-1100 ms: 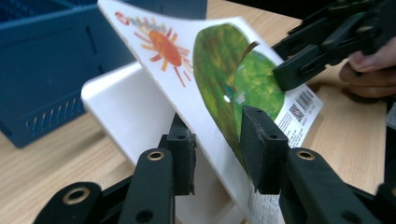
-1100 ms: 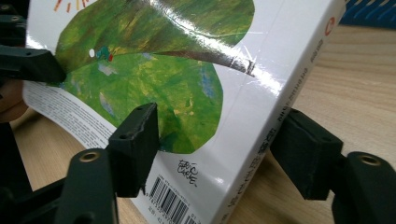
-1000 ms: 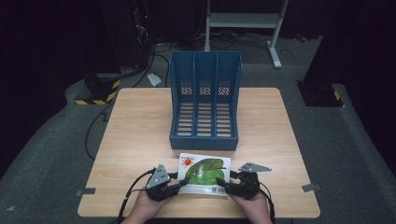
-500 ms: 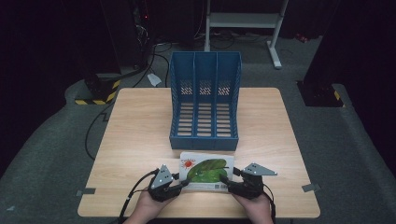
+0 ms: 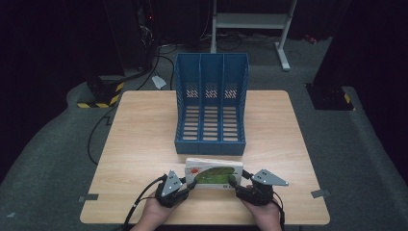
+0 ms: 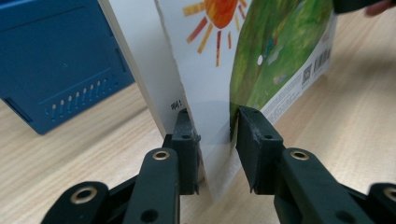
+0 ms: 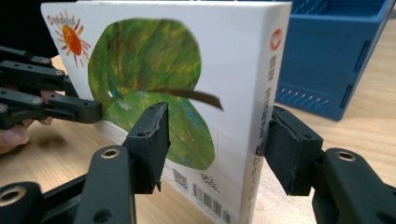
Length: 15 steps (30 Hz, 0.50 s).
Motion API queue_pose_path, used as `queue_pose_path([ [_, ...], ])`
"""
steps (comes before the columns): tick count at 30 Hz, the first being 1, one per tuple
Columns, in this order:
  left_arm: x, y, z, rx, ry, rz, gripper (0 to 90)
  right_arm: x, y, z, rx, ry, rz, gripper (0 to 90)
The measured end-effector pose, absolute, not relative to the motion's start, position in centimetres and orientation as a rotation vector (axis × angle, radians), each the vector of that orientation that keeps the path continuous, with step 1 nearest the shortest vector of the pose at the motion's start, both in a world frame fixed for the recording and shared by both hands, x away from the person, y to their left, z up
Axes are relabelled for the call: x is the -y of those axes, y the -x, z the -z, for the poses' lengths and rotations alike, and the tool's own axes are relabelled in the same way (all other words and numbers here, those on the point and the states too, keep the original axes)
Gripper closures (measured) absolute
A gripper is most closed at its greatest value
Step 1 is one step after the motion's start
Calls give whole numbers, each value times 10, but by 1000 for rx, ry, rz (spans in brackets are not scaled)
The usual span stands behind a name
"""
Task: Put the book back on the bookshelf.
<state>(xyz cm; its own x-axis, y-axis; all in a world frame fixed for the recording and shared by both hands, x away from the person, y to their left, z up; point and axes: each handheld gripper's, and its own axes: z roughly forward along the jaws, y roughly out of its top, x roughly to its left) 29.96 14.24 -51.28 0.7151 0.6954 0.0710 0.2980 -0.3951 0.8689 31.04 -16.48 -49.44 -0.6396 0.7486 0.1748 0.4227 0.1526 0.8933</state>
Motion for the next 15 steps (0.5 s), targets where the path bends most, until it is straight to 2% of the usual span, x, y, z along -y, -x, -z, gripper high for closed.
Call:
queue_pose_path([
  [11, -142, -304, 517, -789, -2000, -543, 664, 166, -305, 490, -2086, -1082, -1513, 428],
  [15, -145, -305, 516, -809, -1978, -519, 602, 167, -306, 489, -2102, -1068, -1519, 409],
])
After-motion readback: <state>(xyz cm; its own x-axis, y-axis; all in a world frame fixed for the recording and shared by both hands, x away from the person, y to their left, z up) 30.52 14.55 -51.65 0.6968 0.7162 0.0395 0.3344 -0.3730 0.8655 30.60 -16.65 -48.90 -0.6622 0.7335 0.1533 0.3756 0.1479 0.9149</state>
